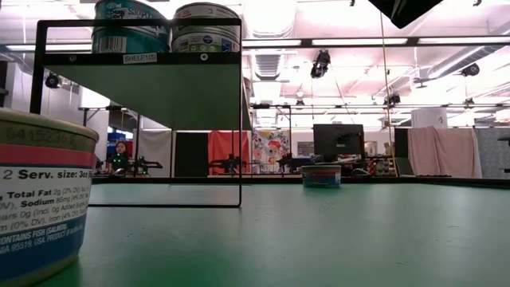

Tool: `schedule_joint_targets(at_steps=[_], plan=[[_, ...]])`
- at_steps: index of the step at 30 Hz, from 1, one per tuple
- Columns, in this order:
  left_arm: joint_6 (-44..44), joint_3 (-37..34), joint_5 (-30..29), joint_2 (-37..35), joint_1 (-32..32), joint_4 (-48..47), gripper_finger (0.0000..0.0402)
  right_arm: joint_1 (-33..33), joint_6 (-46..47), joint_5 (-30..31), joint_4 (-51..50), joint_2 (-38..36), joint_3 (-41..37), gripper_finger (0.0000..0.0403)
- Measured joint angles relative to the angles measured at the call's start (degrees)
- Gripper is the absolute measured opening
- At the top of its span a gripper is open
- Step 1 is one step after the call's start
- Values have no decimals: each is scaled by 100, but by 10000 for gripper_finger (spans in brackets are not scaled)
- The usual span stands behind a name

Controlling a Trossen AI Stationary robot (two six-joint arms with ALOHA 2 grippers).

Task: Stack canned seafood by type on shelf
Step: Put the blue tuna can on the shelf

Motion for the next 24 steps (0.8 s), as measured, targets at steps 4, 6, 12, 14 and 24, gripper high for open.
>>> schedule_joint_targets(at_steps=[4,6,12,14,24], plan=[[115,-4,-168,0,2,-13,71,0,0,23,3,0,0,13],[142,-4,-175,0,2,-36,52,0,0,27,3,0,0,13],[85,-4,-178,0,4,-28,6,0,-4,43,2,0,-14,13],[58,-4,-186,0,4,-28,2,0,-4,43,1,0,-28,13],[52,109,-277,2,4,-160,0,-2,-2,43,-3,0,-136,13]])
